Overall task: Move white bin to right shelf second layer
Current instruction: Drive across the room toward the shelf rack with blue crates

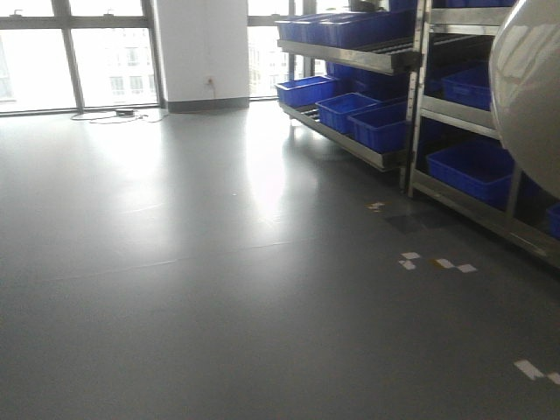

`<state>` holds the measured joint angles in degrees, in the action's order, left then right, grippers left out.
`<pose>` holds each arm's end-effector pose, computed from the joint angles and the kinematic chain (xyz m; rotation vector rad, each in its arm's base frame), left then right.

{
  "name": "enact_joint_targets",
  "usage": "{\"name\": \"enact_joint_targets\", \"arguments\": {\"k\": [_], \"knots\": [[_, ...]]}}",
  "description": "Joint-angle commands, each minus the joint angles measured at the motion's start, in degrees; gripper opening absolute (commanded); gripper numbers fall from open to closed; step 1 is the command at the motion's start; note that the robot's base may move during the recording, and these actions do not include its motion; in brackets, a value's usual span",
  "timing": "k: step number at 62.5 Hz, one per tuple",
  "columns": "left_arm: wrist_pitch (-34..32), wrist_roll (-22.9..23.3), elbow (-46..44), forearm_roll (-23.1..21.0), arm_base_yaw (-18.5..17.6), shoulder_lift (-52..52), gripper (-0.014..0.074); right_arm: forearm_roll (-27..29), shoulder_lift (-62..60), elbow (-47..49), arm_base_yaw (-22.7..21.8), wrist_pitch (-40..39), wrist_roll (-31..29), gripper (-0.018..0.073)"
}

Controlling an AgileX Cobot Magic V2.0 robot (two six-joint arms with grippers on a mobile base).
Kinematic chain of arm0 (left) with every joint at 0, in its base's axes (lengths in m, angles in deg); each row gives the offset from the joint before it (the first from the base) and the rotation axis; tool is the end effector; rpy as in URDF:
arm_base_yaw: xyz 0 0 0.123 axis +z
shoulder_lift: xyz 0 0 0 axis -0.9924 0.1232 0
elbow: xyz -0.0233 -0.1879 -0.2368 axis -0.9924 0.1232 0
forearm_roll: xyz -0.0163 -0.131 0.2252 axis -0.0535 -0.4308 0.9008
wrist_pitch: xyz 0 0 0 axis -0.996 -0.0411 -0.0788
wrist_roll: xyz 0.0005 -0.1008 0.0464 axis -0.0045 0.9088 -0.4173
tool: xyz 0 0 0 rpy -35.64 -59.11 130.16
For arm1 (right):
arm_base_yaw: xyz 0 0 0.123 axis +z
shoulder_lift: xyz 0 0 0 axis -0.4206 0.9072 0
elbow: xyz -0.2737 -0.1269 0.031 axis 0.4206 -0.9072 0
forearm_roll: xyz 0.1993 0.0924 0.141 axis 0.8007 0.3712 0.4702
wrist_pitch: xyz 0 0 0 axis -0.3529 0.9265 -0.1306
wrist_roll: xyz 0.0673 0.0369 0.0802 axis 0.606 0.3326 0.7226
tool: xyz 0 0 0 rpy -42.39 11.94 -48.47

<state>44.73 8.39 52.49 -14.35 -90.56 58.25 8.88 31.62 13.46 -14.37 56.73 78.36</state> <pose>0.0666 -0.0096 0.2033 0.1358 1.5625 -0.0821 0.1078 0.0204 0.3203 0.1145 2.0762 0.2984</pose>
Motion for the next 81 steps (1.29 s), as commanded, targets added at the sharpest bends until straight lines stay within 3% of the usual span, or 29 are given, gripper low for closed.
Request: {"name": "enact_joint_targets", "arguments": {"k": [1,81], "knots": [[-4.83,0.15,2.11,-0.35,-0.16,-0.8,0.0085,0.18,0.5,1.77,-0.46,-5.45,-0.02,0.0056],[-4.83,0.15,2.11,-0.35,-0.16,-0.8,0.0085,0.18,0.5,1.77,-0.46,-5.45,-0.02,0.0056]]}}
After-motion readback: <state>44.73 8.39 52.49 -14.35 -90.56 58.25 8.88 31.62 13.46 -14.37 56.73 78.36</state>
